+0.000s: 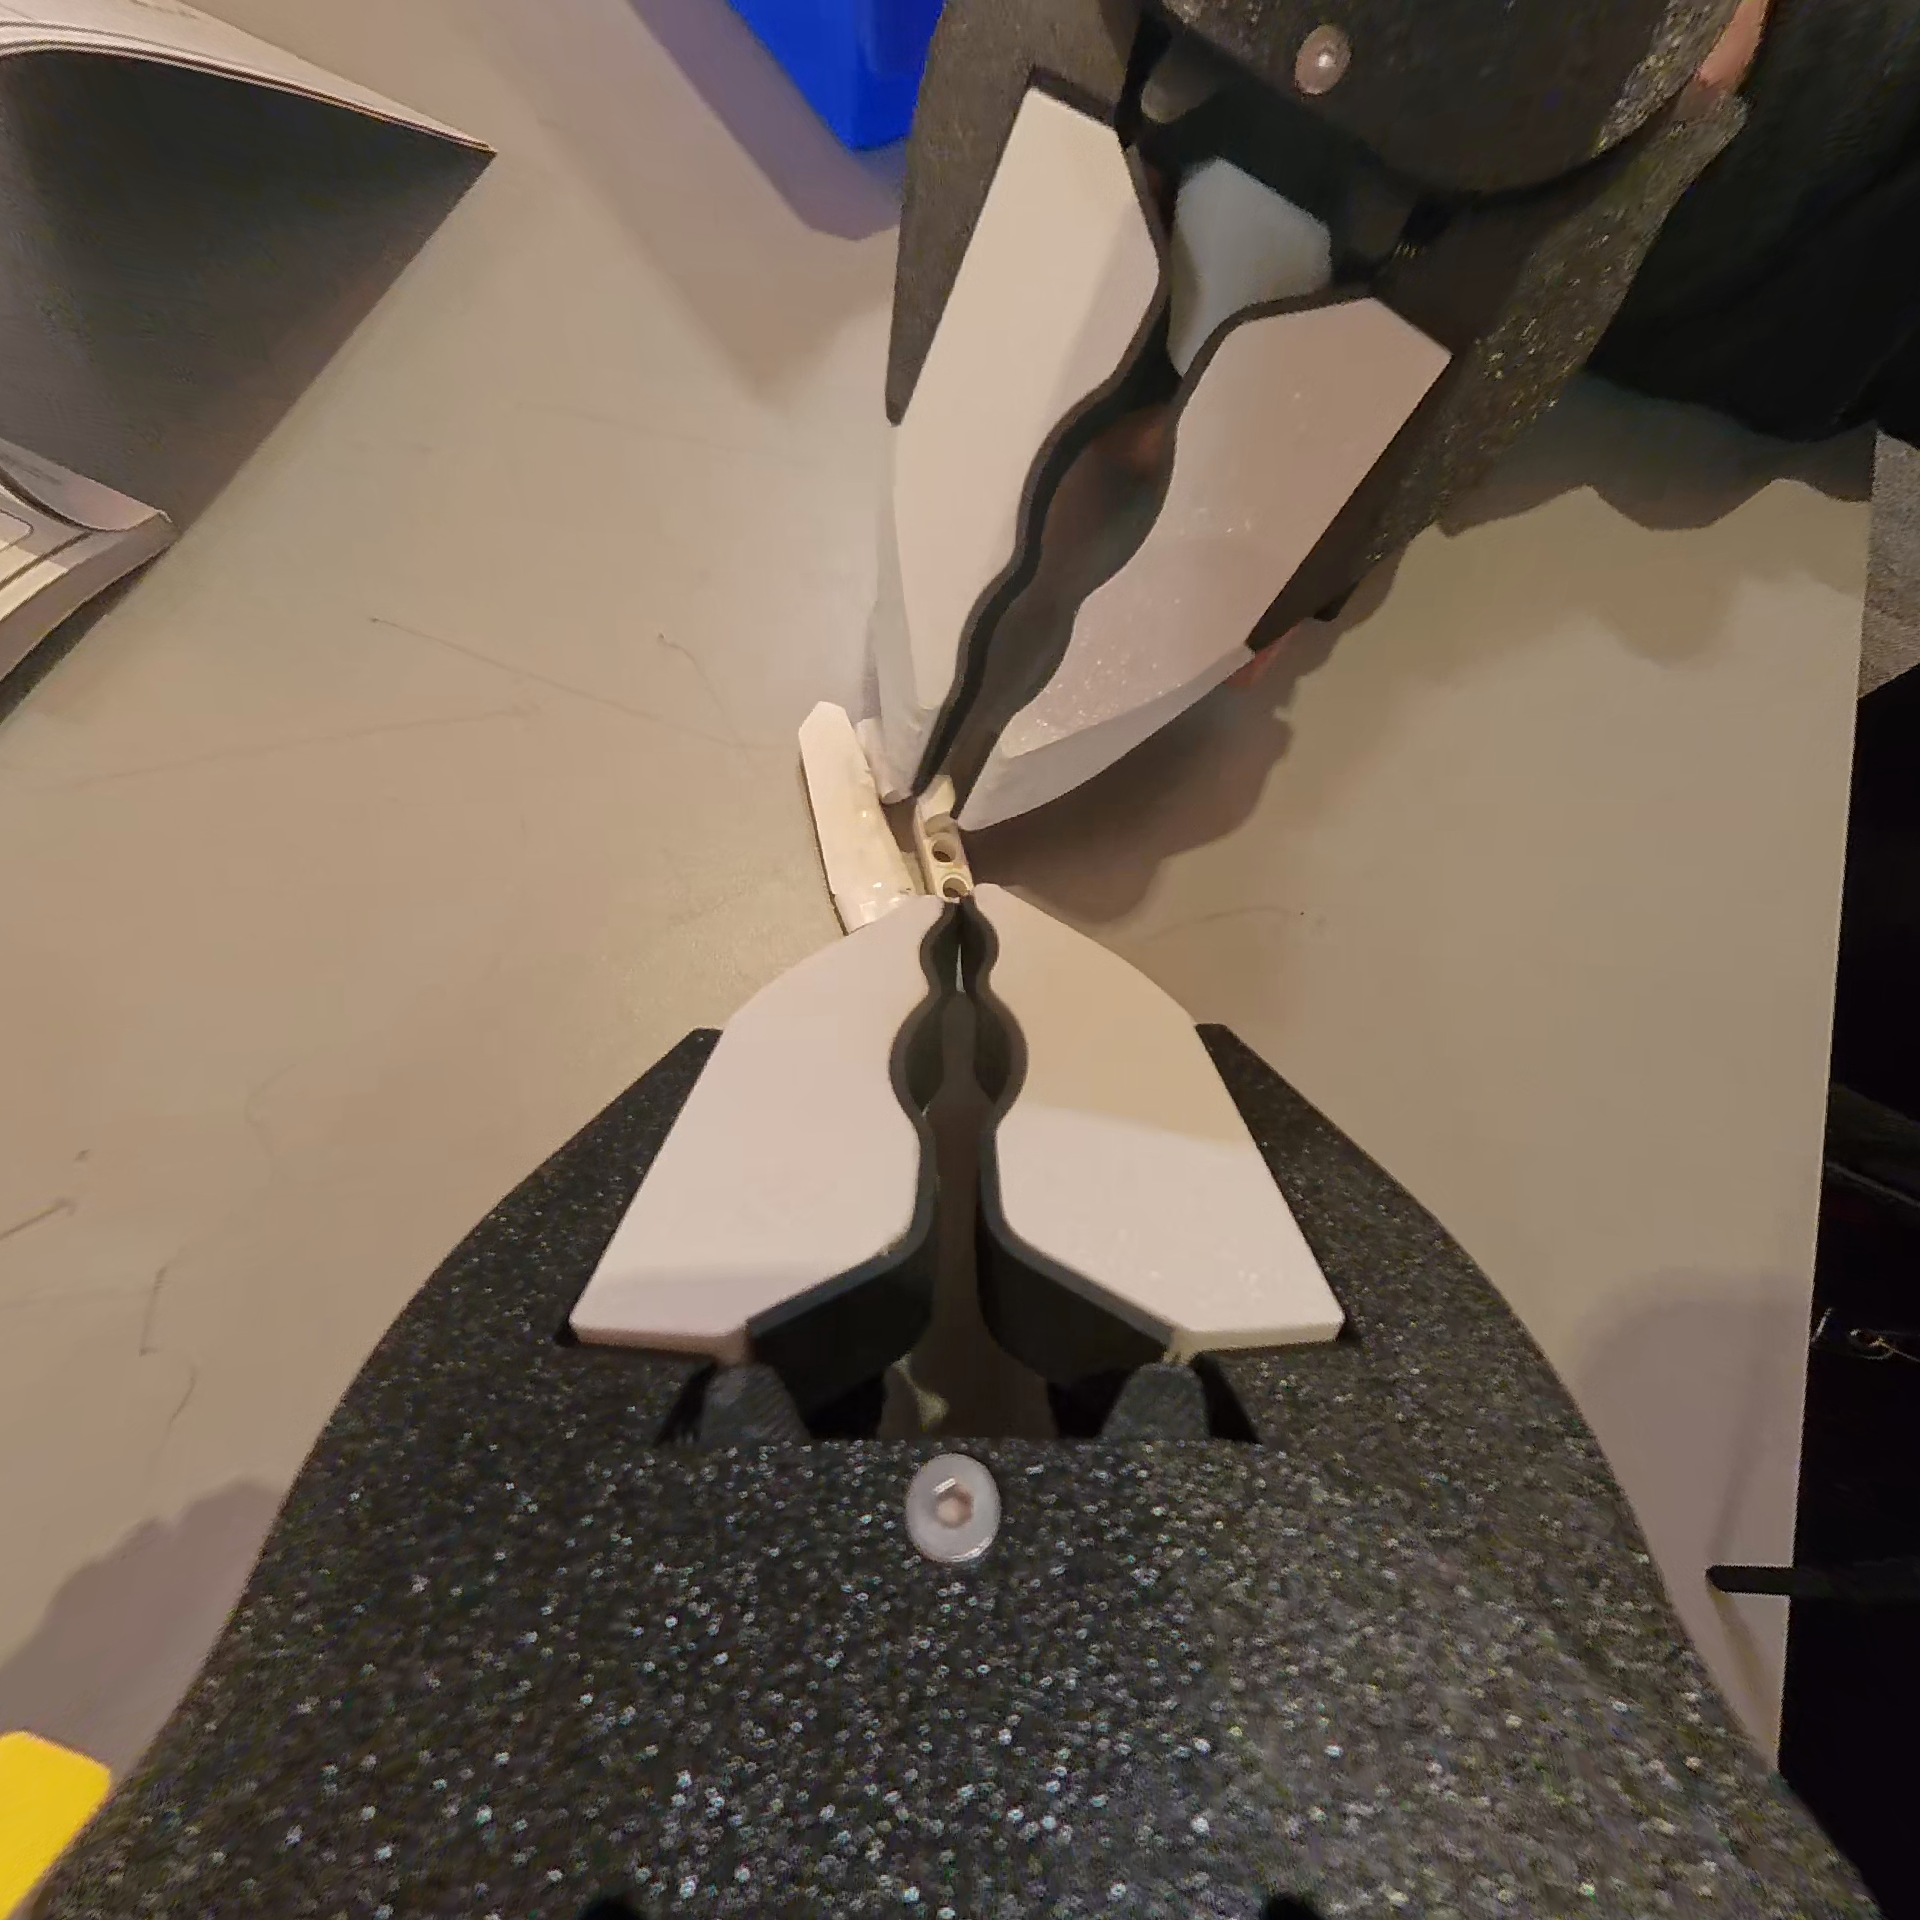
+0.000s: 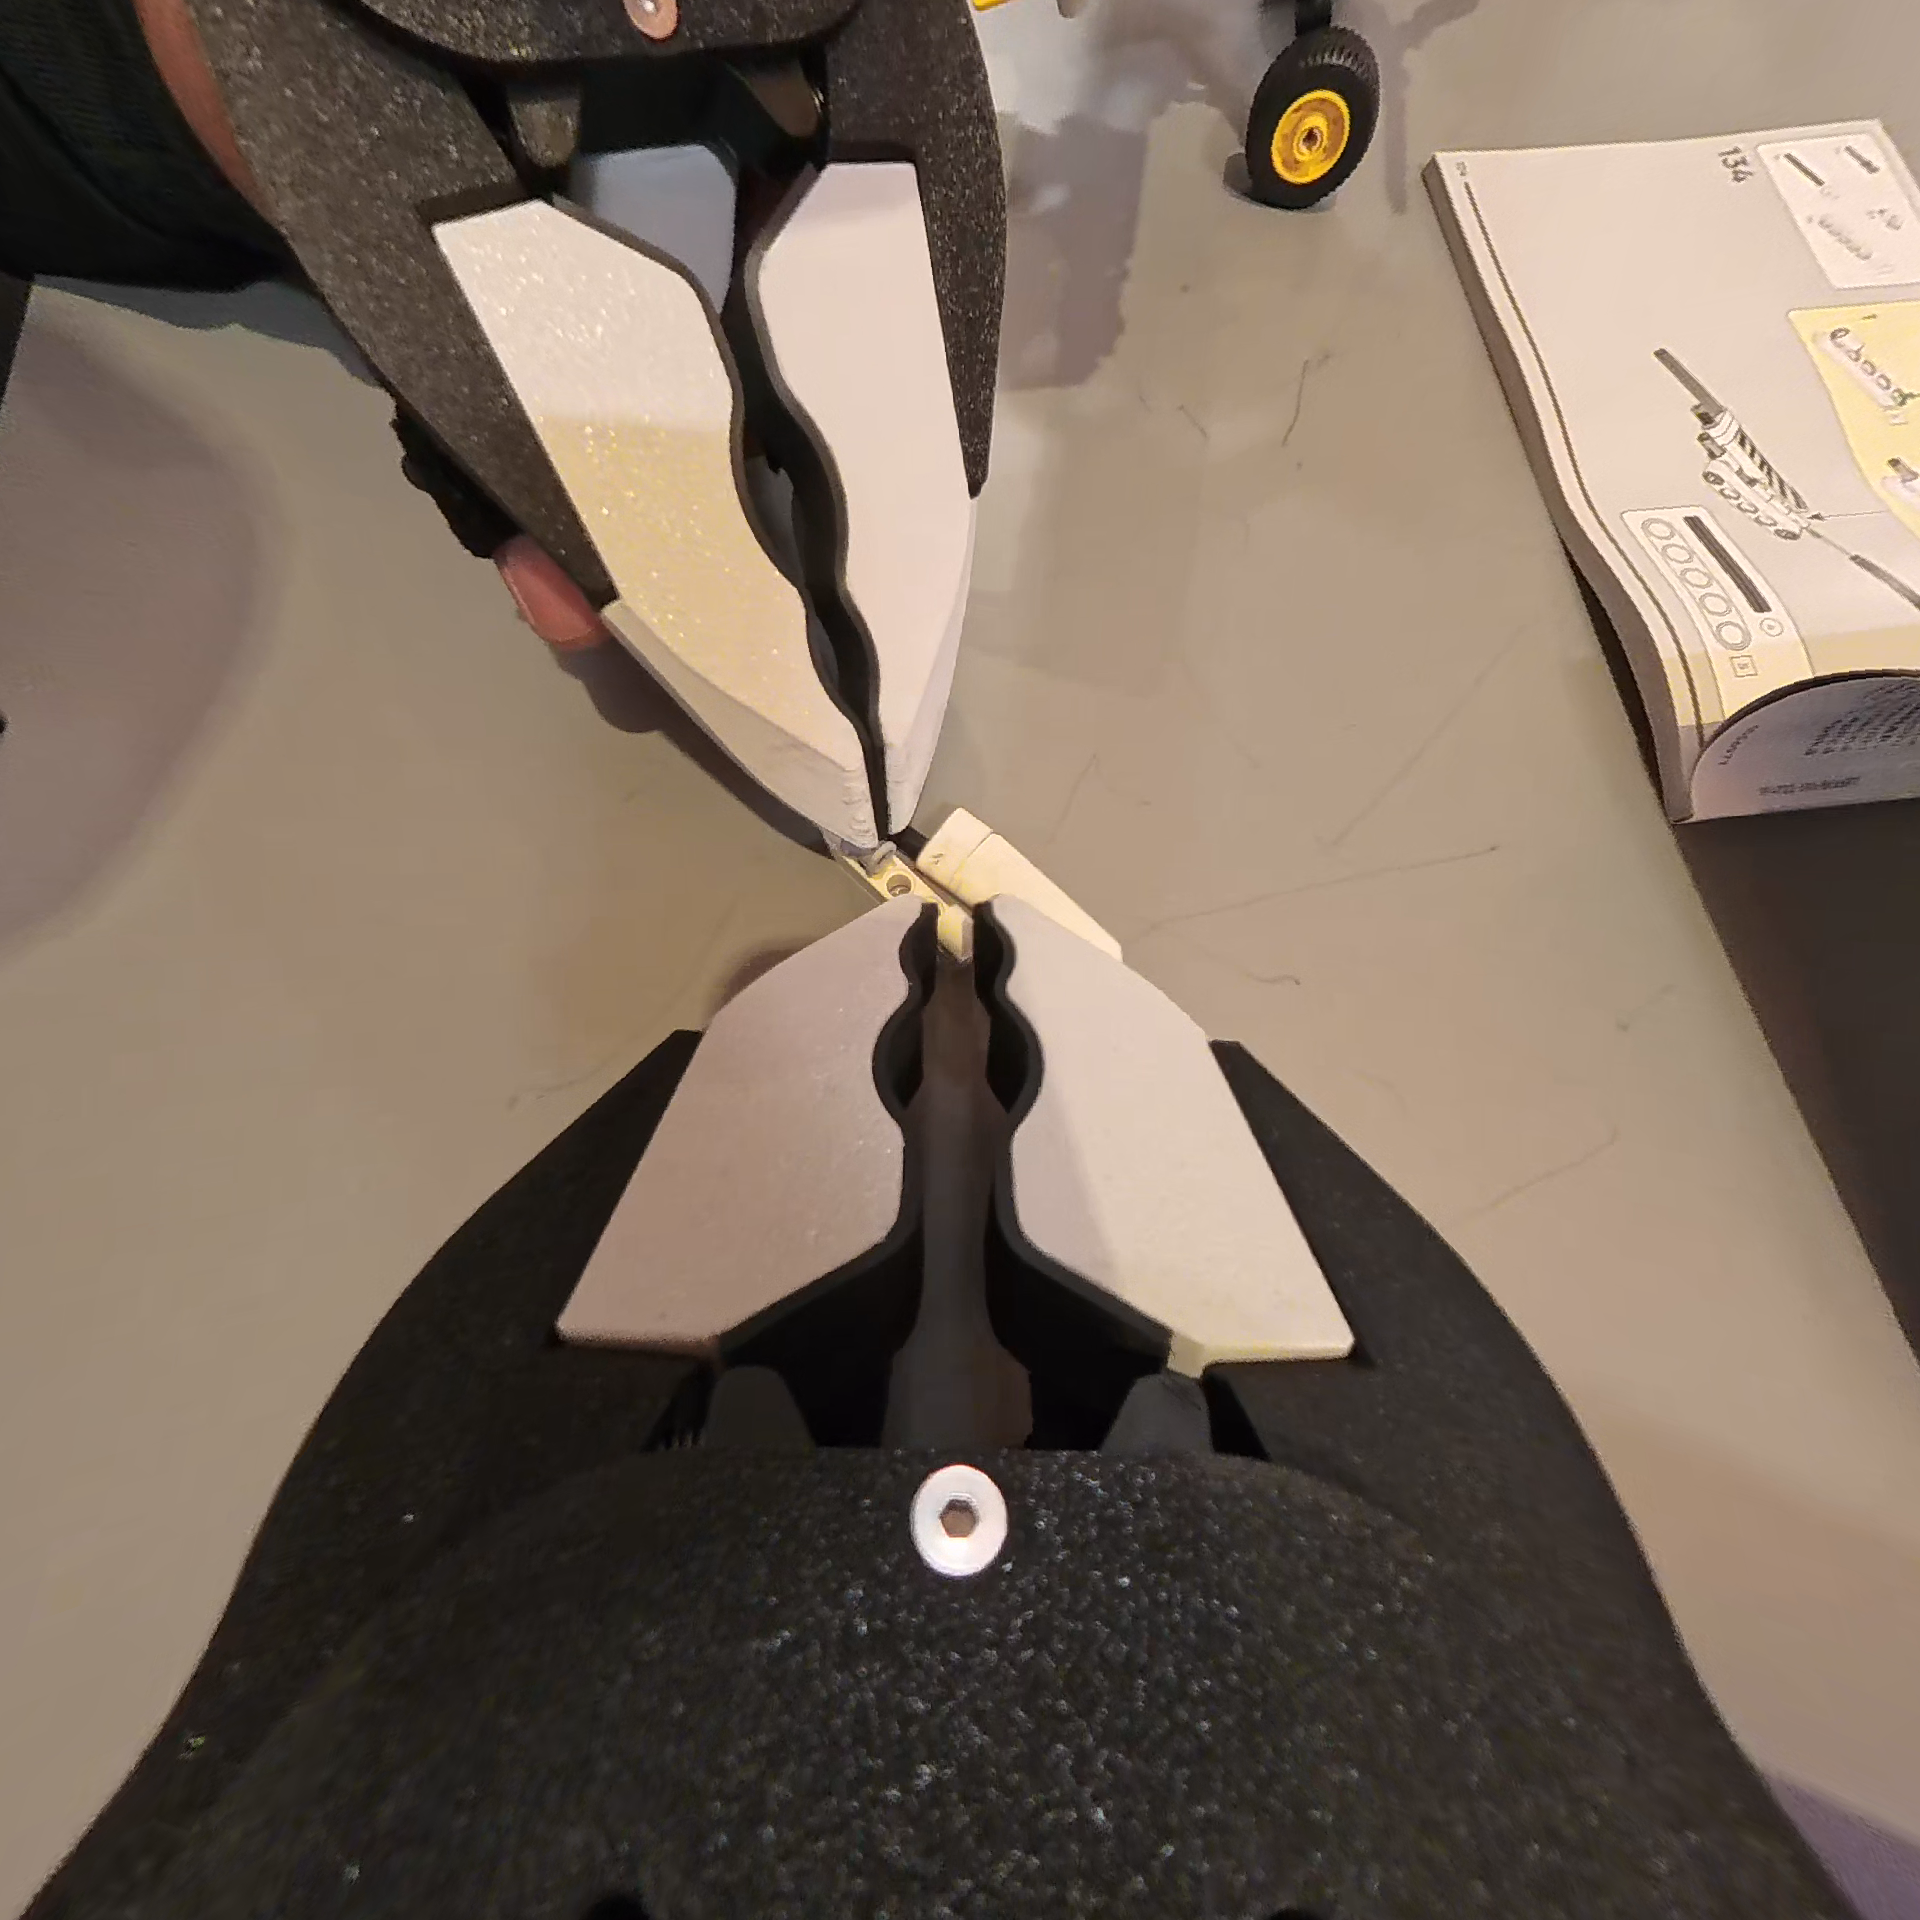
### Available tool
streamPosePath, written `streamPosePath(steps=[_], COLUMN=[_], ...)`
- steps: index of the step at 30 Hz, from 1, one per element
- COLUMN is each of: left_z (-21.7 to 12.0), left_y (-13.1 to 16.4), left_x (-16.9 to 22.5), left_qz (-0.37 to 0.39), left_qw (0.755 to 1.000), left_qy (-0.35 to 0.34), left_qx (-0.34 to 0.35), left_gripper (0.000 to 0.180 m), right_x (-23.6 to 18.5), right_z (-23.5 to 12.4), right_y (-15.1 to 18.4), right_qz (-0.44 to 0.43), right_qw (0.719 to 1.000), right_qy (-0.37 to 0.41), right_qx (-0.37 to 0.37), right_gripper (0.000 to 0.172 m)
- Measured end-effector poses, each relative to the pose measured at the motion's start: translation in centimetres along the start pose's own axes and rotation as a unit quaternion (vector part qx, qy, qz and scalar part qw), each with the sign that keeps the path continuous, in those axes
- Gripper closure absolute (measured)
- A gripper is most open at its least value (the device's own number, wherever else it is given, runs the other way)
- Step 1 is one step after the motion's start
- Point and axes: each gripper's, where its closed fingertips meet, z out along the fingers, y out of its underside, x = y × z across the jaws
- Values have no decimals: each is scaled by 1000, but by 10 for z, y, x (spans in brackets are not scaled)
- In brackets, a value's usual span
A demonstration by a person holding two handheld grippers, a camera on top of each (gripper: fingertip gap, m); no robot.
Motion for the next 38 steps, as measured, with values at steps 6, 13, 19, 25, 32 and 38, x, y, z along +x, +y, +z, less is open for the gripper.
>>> streamPosePath(steps=[6, 13, 19, 25, 32, 38], left_z=[0, 1, 1, 0, -5, -7], left_y=[-1, -1, -2, -2, -5, -3], left_x=[-1, -1, -2, -3, -5, -4], left_qz=[0, 2, 3, 2, 9, 26], left_qw=[1000, 1000, 1000, 1000, 1000, 1000], left_qy=[-1, 0, -3, -4, -11, -17], left_qx=[1, 4, 4, 5, 7, -2], left_gripper=[180, 180, 180, 180, 178, 171], right_x=[-2, -1, 0, 0, 1, 1], right_z=[-1, -1, -2, -2, -2, -2], right_y=[0, 0, 0, 0, 1, 0], right_qz=[0, 11, 15, 17, 21, 24], right_qw=[1000, 1000, 1000, 1000, 1000, 1000], right_qy=[-5, -9, -8, -7, -7, -10], right_qx=[2, 7, 8, 8, 9, 10], right_gripper=[167, 172, 172, 172, 172, 171])
